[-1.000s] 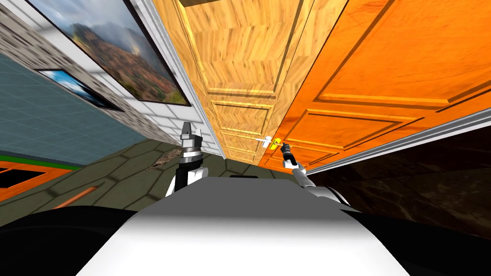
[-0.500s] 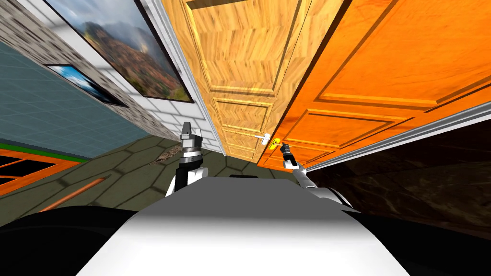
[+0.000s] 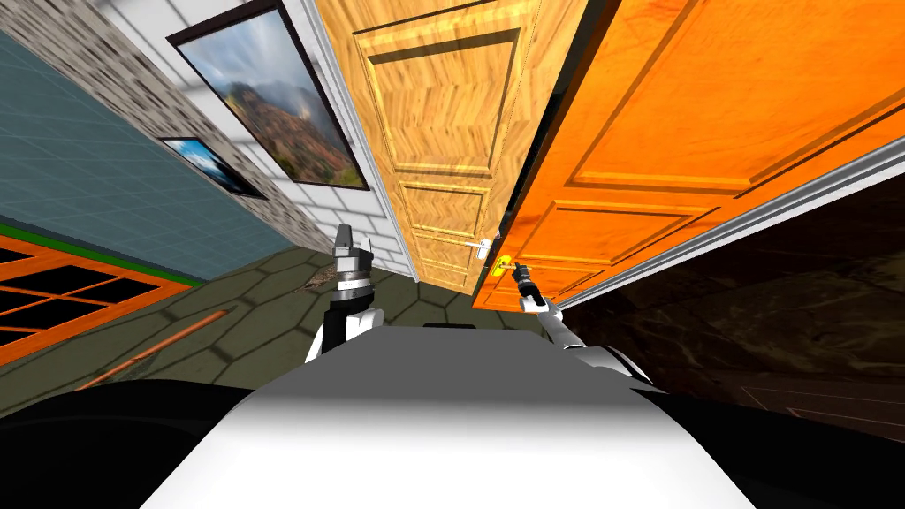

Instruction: Pull the door open

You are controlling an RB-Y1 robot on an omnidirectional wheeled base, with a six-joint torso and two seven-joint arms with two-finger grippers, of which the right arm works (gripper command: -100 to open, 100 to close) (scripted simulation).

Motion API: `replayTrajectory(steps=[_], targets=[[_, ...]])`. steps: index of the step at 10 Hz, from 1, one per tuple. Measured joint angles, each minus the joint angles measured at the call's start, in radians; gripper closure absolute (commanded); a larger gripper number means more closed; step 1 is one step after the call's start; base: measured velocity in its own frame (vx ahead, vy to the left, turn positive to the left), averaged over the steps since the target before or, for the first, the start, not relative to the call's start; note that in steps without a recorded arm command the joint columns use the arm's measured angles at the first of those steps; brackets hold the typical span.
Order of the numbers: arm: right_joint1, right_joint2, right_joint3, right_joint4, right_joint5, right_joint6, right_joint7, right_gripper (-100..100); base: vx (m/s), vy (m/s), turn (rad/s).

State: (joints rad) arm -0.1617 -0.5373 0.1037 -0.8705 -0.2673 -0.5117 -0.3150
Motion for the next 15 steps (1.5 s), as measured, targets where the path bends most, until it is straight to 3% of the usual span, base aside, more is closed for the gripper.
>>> replayTrajectory(steps=[2,6,11,12,15], targets=[[0.001,-0.007,0.020,-0.006,0.003,-0.004,-0.014,100,-0.110,-0.039,0.042],[0.033,-0.049,0.069,-0.059,0.004,-0.028,-0.052,100,-0.204,-0.099,0.095],[0.064,-0.107,0.156,-0.081,0.009,-0.091,-0.119,100,-0.182,-0.091,0.065],[0.067,-0.107,0.160,-0.079,0.010,-0.093,-0.122,100,-0.138,-0.062,0.097],[0.092,-0.155,0.188,-0.095,0.005,-0.139,-0.152,100,-0.175,-0.082,0.100]])
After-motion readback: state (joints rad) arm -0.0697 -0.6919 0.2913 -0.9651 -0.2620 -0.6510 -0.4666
